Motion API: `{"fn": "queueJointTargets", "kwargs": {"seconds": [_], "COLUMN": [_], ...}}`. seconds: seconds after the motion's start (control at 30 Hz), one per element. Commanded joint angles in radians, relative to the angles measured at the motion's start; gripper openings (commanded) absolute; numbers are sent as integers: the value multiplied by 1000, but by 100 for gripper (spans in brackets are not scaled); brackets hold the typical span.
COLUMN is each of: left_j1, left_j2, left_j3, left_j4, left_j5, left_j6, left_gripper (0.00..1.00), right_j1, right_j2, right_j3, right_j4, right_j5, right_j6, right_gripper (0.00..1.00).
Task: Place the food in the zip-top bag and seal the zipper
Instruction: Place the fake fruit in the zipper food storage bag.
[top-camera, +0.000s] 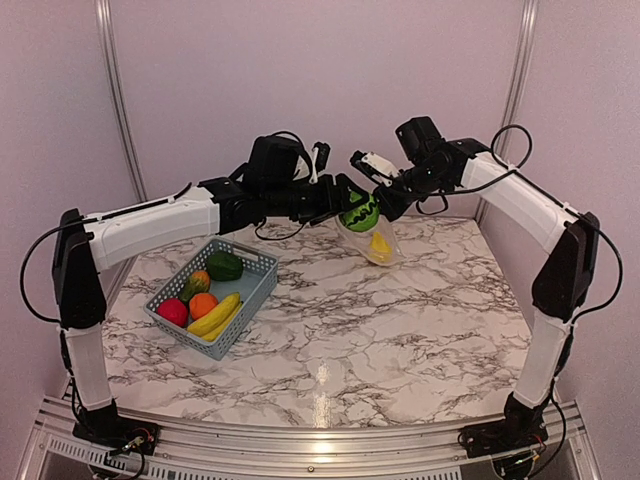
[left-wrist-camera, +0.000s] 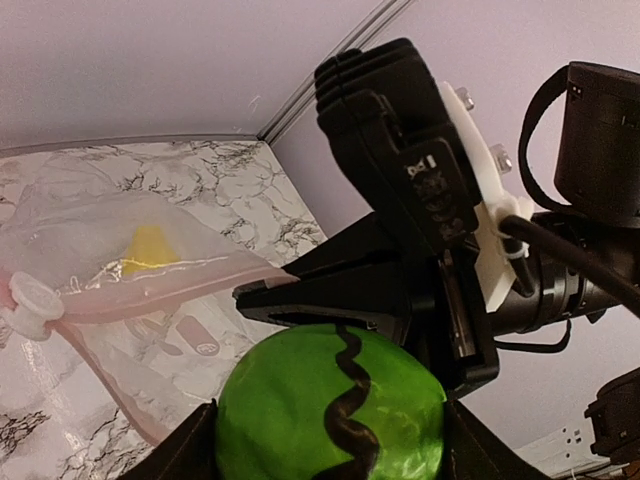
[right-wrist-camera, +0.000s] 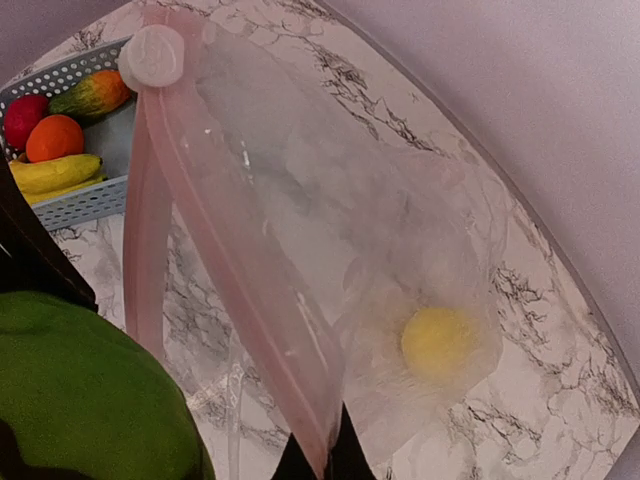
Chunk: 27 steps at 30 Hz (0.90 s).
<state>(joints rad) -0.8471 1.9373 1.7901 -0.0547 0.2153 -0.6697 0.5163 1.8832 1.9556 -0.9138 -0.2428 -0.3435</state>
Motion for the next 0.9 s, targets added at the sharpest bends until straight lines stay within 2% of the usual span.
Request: {"fn": "queueJointTargets", "kwargs": {"seconds": [0.0, 0.23, 0.6, 0.77, 0.87], "left_j1": [-7, -6, -6, -7, -6], "left_j2": [12, 0, 140, 179, 204], "left_j3": [3, -19, 190, 242, 296], "left_j4": [-34, -85, -225, -231, -262], "left_j5": [-45, -239, -472, -465, -461], "left_j6": [24, 13, -70, -123, -144], "left_gripper": [35, 32, 34, 44, 59], "right_j1": [11, 11, 11, 11, 11], "right_j2": [-13, -22, -28, -39, -38], "right_j3": [40, 56, 109, 109, 106], "right_j4": [3, -11, -23, -19, -15], "right_j5": [0, -55, -148, -170, -169], "right_j6": [20, 24, 75, 91, 99], "right_gripper": [0, 0, 0, 0, 0]}}
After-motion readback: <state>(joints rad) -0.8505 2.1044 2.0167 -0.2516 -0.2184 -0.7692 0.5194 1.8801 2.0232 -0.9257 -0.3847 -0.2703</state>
